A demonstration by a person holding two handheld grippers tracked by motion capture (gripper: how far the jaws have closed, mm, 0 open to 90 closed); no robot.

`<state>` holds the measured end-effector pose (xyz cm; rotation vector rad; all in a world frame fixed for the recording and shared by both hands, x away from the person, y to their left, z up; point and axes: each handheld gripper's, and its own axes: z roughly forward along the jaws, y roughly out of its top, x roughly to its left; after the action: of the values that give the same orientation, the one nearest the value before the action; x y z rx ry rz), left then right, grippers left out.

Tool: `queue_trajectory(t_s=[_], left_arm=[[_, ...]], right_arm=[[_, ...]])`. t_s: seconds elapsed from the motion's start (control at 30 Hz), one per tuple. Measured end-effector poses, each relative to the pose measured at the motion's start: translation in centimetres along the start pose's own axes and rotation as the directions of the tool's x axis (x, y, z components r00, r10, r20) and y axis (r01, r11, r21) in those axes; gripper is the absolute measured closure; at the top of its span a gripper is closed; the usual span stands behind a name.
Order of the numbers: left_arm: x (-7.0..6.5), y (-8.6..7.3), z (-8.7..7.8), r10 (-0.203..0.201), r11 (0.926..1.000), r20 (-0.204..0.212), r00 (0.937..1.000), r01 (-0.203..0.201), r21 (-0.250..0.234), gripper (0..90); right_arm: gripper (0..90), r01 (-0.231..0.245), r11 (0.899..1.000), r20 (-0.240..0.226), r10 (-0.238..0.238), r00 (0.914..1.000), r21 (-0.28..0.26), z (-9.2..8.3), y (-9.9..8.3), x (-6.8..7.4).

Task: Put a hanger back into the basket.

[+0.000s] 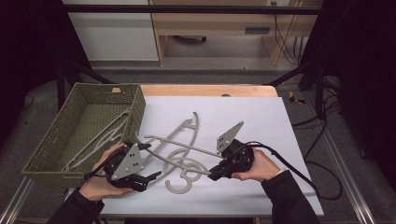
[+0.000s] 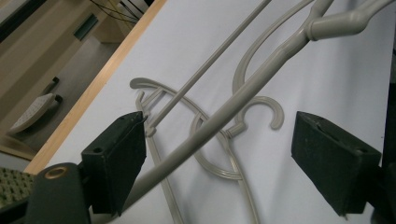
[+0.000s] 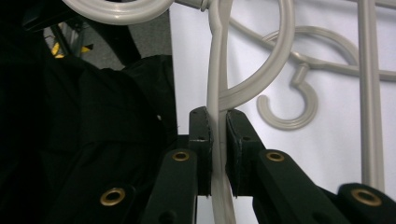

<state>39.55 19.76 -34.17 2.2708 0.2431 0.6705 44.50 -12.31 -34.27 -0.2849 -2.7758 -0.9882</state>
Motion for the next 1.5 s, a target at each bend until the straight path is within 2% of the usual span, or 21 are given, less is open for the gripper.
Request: queue_trajectory(t_s=[0.07,0.2,0.23,0.27,0.33,0.37,0.47,0.5,0.53,0.57,0.73,0.77,0.8,0.87,1.07,1.13,1.17,1.2,1.23,1.4,1.5], left_arm=[[-0.1,0.1,0.2,0.008,1.0,0.005,1.0,-0.008,0.004,19.0],[-0.7,0.4,0.9,0.057,0.9983,0.012,0.9983,-0.057,0.016,25.1],[-1.0,0.6,1.4,0.087,0.9958,0.011,0.9961,-0.088,0.028,27.3],[-1.0,0.6,1.4,0.087,0.9958,0.011,0.9961,-0.088,0.028,28.8],[-1.3,0.8,1.9,0.129,0.9907,0.005,0.9916,-0.129,0.042,31.1],[-1.6,0.9,2.2,0.155,0.987,0.004,0.9879,-0.155,0.042,36.6],[-1.9,1.1,2.4,0.182,0.9822,0.001,0.9833,-0.182,0.048,42.7],[-2.0,1.3,2.6,0.213,0.9756,0.0,0.977,-0.213,0.054,45.3],[-2.0,1.3,2.6,0.213,0.9756,0.0,0.977,-0.213,0.054,47.0],[-2.2,1.4,2.8,0.244,0.9683,-0.004,0.9697,-0.244,0.055,49.8],[-2.9,1.4,3.3,0.249,0.9683,-0.008,0.9685,-0.249,0.025,60.6],[-2.8,1.6,3.2,0.312,0.948,-0.006,0.9499,-0.311,0.066,63.3],[-2.8,1.7,3.2,0.332,0.9402,-0.001,0.9432,-0.331,0.08,64.9],[-2.9,1.7,3.2,0.336,0.9388,0.002,0.9419,-0.335,0.081,68.6],[-3.3,1.6,3.4,0.38,0.9206,0.024,0.9248,-0.38,0.088,71.4],[-3.4,1.6,3.4,0.384,0.9188,0.024,0.9231,-0.384,0.089,72.5],[-3.6,1.6,3.5,0.402,0.9101,0.034,0.9151,-0.403,0.096,73.5],[-3.6,1.6,3.5,0.402,0.9101,0.034,0.9151,-0.403,0.096,73.9],[-3.7,1.6,3.6,0.413,0.9043,0.04,0.9098,-0.415,0.1,74.4],[-3.9,1.7,3.7,0.414,0.9006,0.072,0.9073,-0.42,0.112,77.3],[-4.0,1.8,3.5,0.398,0.9065,0.102,0.9115,-0.408,0.108,78.9]], right_arm=[[82.4,0.001,1.0,-0.001,-0.001,1.0,-0.005,0.0,-0.1,0.0],[82.5,-0.007,1.0,-0.01,0.007,0.9999,0.006,-0.2,-0.4,0.2],[82.4,0.004,1.0,-0.027,-0.004,0.9996,0.001,-0.3,-0.5,0.2],[82.4,0.004,1.0,-0.027,-0.004,0.9996,0.001,-0.3,-0.5,0.2],[82.4,-0.004,1.0,-0.028,0.004,0.9996,0.006,-0.4,-0.5,0.3],[82.5,-0.007,1.0,-0.032,0.007,0.9995,0.006,-0.4,-0.5,0.4],[82.4,-0.002,1.0,-0.043,0.002,0.9991,0.002,-0.4,-0.5,0.4],[82.4,0.0,1.0,-0.047,0.0,0.9989,0.004,-0.4,-0.5,0.5],[82.4,-0.001,1.0,-0.049,0.001,0.9988,0.007,-0.4,-0.5,0.5],[82.4,0.002,1.0,-0.048,-0.002,0.9989,0.011,-0.3,-0.5,0.5],[82.4,0.002,1.0,-0.057,-0.001,0.9984,0.013,-0.3,-0.6,0.5],[82.4,0.004,1.0,-0.061,-0.003,0.9981,0.012,-0.3,-0.5,0.5],[82.4,0.0,1.0,-0.064,0.001,0.998,0.011,-0.3,-0.5,0.5],[82.4,0.001,1.0,-0.065,0.0,0.9979,0.011,-0.3,-0.6,0.5],[82.4,0.008,1.0,-0.079,-0.006,0.9968,0.019,-0.2,-0.6,0.5],[82.4,0.007,1.0,-0.079,-0.005,0.9968,0.019,-0.2,-0.6,0.5],[82.4,0.009,1.0,-0.081,-0.007,0.9967,0.021,-0.2,-0.6,0.4],[82.4,0.009,1.0,-0.081,-0.007,0.9967,0.021,-0.2,-0.6,0.4],[82.3,0.01,1.0,-0.084,-0.008,0.9964,0.025,-0.2,-0.6,0.4],[82.0,0.008,0.999,-0.076,-0.006,0.9971,0.032,-0.3,-0.6,0.3],[80.6,0.011,1.0,-0.047,-0.01,0.9989,0.028,-0.6,-0.6,0.3]])
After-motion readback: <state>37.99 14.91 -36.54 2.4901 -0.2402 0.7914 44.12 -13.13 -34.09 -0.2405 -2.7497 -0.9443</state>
